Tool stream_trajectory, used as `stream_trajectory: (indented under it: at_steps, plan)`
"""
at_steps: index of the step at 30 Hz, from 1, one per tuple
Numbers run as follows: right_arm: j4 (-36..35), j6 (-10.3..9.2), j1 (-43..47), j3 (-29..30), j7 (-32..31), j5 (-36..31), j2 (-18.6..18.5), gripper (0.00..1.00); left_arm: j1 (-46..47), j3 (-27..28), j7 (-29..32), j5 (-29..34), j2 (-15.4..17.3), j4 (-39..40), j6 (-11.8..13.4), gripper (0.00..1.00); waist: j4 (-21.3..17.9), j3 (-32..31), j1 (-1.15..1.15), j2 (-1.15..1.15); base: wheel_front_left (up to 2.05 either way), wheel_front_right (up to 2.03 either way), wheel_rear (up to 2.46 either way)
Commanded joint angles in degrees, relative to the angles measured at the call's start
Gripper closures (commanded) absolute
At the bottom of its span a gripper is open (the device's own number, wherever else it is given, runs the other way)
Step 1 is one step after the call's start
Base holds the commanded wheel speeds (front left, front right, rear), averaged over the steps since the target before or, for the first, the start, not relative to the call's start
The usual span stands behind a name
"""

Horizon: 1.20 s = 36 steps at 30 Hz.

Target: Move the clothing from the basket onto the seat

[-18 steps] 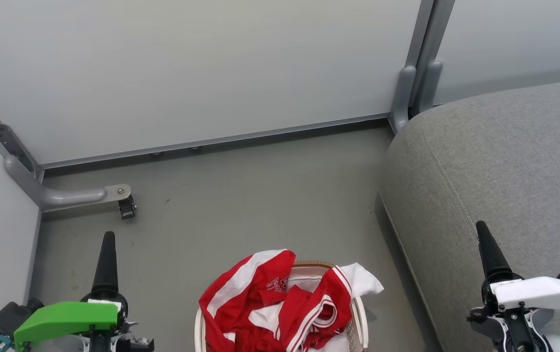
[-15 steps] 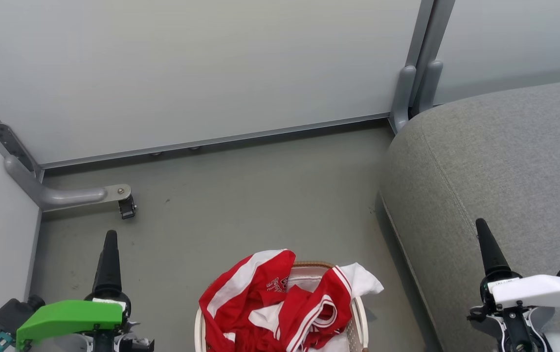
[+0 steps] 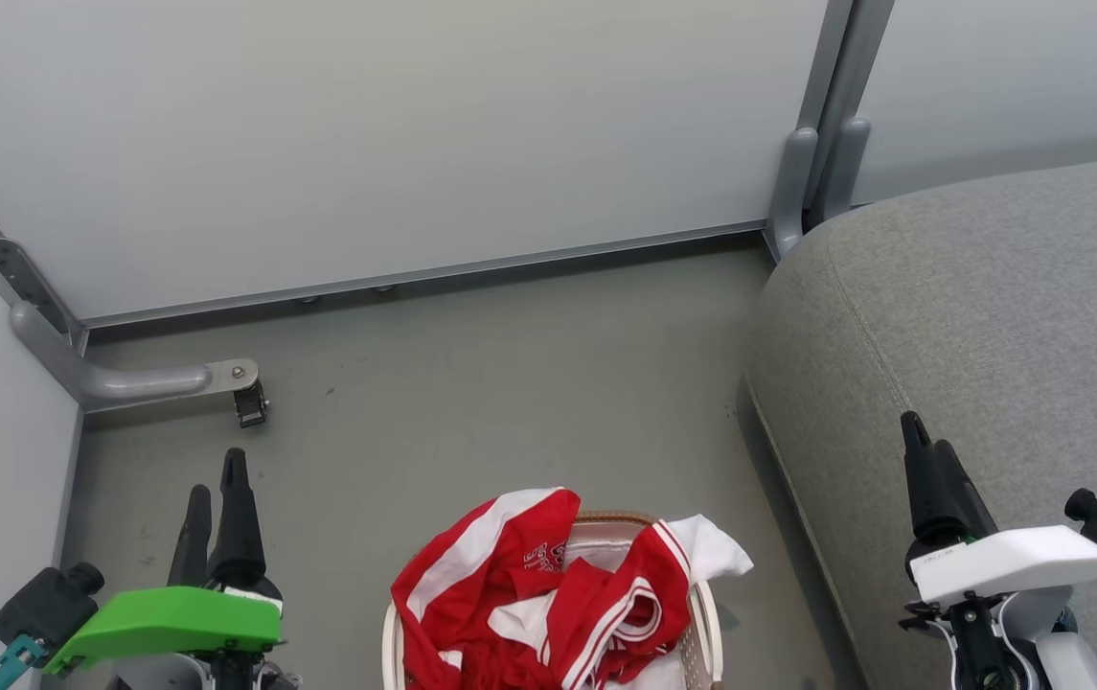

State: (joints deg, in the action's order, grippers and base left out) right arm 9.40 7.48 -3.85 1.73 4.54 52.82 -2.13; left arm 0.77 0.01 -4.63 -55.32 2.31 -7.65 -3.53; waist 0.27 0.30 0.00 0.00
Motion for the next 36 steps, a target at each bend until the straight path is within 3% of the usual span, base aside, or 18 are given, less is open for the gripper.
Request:
stream_trajectory:
  at_steps: [1,17,36]
  plan:
    - [-0.7,0.01,0.3,-0.1,0.7,-1.8,-0.4,0.0,-0.3,-0.3,-0.6,2.5,0.4,1.1,0.4,0.0,0.1,0.0,0.0,0.0,0.0,0.0,0.0]
    - [-0.6,0.01,0.4,-2.7,3.3,-16.3,-0.6,0.0,-1.6,-3.1,-3.3,16.3,0.5,0.0,1.1,0.0,0.7,-0.1,0.0,0.0,0.0,0.0,0.0]
    - [0.3,0.01,0.8,-5.8,6.0,-30.2,-0.7,0.0,-2.3,-4.6,-6.0,26.9,0.6,-3.5,1.6,0.0,1.2,-0.4,0.0,0.0,0.0,0.0,0.0]
